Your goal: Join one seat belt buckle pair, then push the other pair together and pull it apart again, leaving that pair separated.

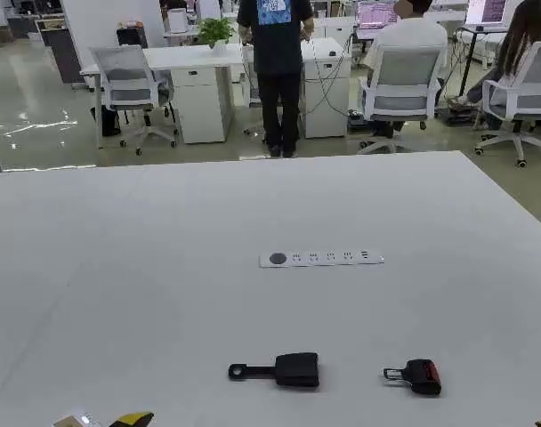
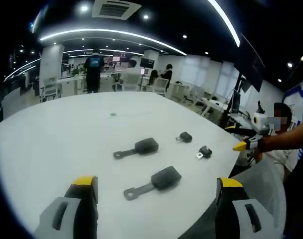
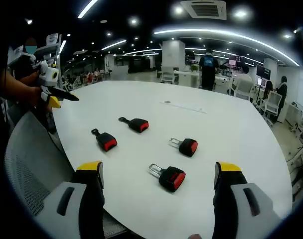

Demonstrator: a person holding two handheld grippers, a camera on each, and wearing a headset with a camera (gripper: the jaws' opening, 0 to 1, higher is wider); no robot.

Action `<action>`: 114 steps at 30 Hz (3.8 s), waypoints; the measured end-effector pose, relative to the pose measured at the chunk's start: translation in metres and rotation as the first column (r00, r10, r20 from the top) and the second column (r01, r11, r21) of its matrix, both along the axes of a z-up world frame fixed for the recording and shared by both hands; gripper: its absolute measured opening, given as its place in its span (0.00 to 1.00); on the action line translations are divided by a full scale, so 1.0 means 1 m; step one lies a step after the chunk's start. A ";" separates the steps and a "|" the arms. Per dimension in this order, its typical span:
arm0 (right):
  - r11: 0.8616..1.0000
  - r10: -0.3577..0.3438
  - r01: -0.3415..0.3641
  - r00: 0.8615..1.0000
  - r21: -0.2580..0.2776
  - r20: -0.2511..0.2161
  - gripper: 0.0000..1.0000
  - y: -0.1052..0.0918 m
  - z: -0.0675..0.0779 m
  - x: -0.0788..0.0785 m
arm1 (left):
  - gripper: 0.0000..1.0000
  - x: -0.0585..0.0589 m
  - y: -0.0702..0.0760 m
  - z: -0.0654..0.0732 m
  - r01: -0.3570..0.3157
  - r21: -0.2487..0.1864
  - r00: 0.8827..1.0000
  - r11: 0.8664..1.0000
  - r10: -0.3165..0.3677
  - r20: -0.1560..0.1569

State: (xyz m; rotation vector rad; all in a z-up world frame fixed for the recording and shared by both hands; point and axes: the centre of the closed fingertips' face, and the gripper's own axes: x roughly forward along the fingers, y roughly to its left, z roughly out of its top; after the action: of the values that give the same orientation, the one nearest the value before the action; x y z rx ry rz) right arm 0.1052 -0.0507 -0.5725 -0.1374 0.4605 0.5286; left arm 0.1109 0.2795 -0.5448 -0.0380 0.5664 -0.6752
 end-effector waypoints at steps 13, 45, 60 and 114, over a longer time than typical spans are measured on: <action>1.000 -0.001 0.001 1.000 -0.001 -0.005 0.94 0.000 -0.002 -0.001 | 1.00 0.001 0.005 -0.004 -0.010 -0.001 1.000 1.000 0.010 -0.001; 0.999 -0.024 0.023 0.999 0.043 0.029 0.95 -0.004 0.006 0.023 | 1.00 0.012 0.005 0.004 -0.036 -0.012 0.998 0.999 0.037 0.041; 0.999 -0.012 0.012 1.000 0.038 0.004 0.95 -0.007 -0.004 0.021 | 1.00 0.012 0.002 0.000 -0.038 -0.002 0.999 0.999 0.038 0.030; 0.996 0.093 -0.094 0.994 -0.008 -0.059 0.92 -0.002 -0.023 0.038 | 1.00 0.034 -0.015 -0.022 0.047 0.008 0.999 0.999 -0.047 0.002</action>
State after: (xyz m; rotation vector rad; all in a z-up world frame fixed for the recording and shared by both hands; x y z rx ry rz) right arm 0.1427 -0.0523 -0.5950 -0.1552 0.5157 0.6231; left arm 0.1447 0.2646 -0.5665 -0.0167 0.5687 -0.7192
